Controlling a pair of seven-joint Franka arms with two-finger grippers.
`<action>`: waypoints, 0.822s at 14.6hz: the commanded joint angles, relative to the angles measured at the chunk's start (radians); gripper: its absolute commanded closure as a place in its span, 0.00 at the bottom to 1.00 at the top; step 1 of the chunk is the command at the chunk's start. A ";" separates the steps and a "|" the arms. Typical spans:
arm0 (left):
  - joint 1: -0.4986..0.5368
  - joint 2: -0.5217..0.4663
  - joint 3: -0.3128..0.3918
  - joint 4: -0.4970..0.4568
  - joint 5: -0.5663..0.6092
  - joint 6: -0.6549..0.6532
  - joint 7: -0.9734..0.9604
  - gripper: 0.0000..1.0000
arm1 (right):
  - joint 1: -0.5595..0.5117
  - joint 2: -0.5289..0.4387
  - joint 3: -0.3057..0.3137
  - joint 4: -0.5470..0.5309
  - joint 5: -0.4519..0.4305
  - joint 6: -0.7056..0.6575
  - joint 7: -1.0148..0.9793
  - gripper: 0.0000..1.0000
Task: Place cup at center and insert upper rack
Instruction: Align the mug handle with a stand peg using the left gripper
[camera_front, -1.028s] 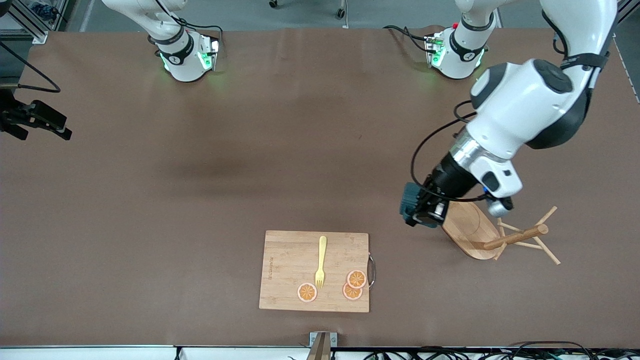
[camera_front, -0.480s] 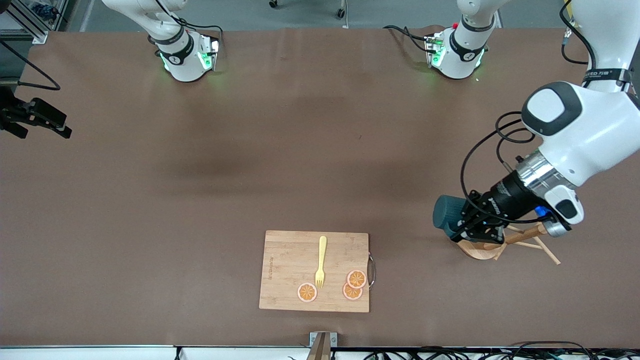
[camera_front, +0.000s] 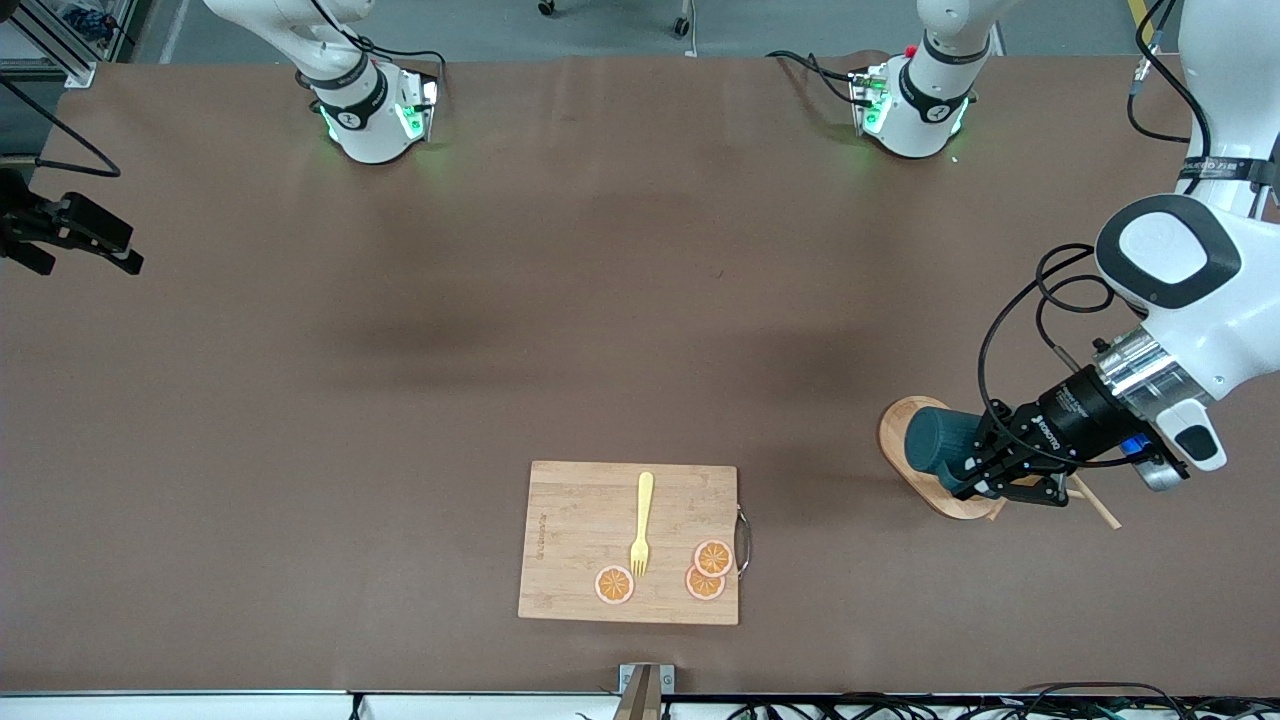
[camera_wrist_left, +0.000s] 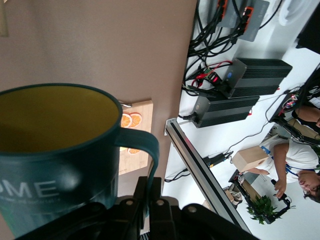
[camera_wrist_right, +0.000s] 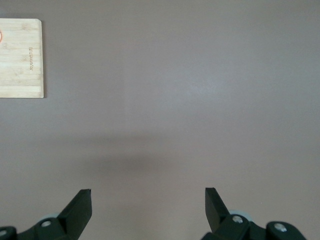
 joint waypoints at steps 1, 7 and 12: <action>0.015 0.008 -0.019 -0.025 -0.025 0.011 0.034 1.00 | -0.003 -0.034 0.008 -0.038 -0.012 0.011 -0.006 0.00; 0.075 -0.012 -0.019 -0.110 -0.023 -0.001 0.091 1.00 | -0.003 -0.034 0.006 -0.038 -0.014 0.011 -0.009 0.00; 0.121 -0.035 -0.021 -0.108 -0.023 -0.092 0.131 1.00 | -0.005 -0.034 0.008 -0.038 -0.014 0.006 -0.008 0.00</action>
